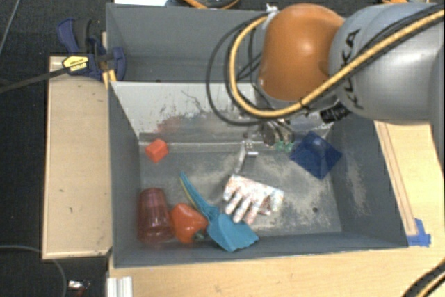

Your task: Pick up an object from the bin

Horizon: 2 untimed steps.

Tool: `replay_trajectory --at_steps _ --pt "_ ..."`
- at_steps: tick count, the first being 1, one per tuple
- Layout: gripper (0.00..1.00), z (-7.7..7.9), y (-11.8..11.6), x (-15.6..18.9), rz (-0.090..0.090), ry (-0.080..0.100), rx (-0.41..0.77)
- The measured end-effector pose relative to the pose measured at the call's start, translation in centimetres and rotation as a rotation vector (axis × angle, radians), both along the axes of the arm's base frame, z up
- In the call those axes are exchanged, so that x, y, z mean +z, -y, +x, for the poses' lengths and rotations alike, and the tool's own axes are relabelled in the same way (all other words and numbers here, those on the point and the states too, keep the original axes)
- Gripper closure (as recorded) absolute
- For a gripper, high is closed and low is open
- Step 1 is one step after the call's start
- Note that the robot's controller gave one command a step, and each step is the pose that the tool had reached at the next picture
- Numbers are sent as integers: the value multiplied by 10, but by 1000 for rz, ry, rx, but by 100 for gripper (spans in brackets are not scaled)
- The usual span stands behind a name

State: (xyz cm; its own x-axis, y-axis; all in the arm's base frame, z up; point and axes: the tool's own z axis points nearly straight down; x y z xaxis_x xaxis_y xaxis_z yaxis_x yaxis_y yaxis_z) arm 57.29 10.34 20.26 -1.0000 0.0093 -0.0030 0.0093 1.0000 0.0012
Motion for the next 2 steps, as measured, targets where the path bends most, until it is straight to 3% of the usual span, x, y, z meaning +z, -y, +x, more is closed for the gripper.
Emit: replay_trajectory --at_steps 1,2 --pt "0 0 0 0 0 0 0" --pt "100 -11 -1 -50 1 3 69"
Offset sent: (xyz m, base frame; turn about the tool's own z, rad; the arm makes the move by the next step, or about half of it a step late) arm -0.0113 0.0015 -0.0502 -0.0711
